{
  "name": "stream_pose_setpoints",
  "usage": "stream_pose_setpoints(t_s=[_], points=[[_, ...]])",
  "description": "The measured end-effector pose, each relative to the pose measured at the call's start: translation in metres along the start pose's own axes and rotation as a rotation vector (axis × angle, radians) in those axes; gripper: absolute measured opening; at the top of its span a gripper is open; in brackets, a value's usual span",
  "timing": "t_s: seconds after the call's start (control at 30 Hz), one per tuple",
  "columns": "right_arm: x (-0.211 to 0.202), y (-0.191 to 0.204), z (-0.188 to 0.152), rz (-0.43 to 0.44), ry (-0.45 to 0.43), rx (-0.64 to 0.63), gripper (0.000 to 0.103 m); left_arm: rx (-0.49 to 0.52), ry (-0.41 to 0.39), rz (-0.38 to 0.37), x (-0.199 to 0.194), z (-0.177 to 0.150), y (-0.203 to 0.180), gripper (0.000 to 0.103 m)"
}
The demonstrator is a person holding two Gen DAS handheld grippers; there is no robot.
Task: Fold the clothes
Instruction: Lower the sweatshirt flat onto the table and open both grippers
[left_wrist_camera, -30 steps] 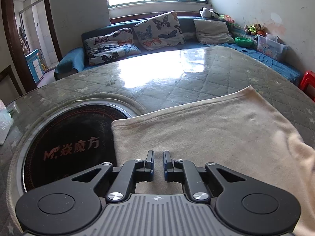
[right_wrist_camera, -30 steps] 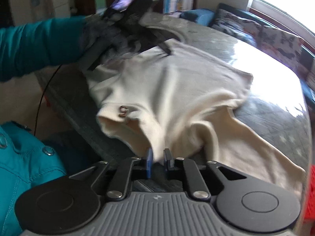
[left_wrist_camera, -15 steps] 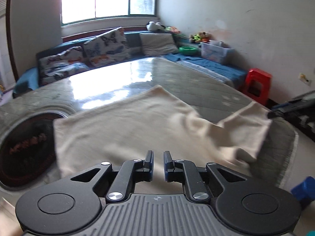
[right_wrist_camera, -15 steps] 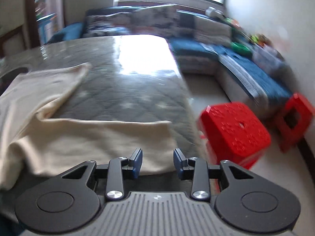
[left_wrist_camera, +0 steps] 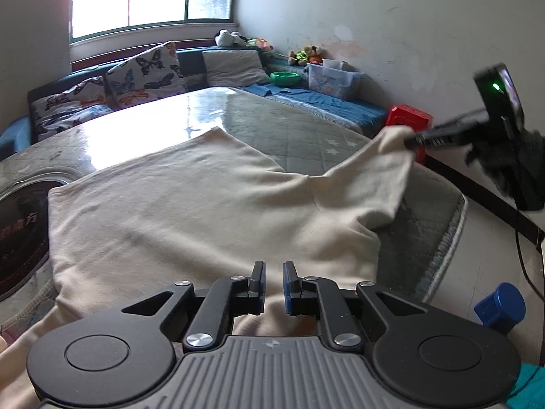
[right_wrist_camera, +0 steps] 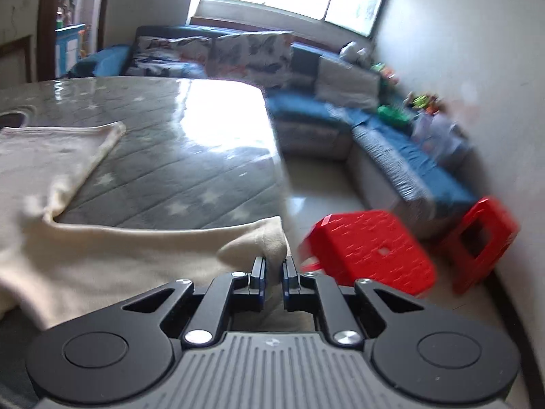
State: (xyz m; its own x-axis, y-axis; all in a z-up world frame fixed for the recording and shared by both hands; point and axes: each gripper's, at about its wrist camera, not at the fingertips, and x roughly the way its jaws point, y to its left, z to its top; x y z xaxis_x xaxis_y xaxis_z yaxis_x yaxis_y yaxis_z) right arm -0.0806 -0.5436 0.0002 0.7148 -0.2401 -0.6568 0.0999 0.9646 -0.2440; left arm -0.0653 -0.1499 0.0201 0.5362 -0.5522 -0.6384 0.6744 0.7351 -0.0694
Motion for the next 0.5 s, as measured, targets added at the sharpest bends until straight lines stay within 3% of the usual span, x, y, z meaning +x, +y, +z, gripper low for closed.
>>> stream_pose_setpoints(t_s=[0.1,0.2,0.37,0.47,0.5], points=[[0.005,-0.002,0.001,-0.01,0.003,0.01,0.01,0.017,0.013,-0.013,0.002,-0.006,-0.004,0.013],[0.008,-0.003,0.003,-0.005,0.001,0.026,0.016,0.035,0.016,-0.023,0.001,-0.01,-0.007,0.022],[0.013,-0.005,0.005,0.002,-0.003,0.051,0.022,0.063,-0.006,-0.047,-0.009,-0.005,-0.01,0.022],[0.007,0.005,0.008,0.076,-0.02,0.052,0.036,0.053,-0.028,-0.05,-0.01,0.002,-0.01,0.022],[0.004,0.013,0.01,0.123,-0.027,0.045,0.036,0.047,-0.033,-0.049,-0.009,0.004,-0.01,0.022]])
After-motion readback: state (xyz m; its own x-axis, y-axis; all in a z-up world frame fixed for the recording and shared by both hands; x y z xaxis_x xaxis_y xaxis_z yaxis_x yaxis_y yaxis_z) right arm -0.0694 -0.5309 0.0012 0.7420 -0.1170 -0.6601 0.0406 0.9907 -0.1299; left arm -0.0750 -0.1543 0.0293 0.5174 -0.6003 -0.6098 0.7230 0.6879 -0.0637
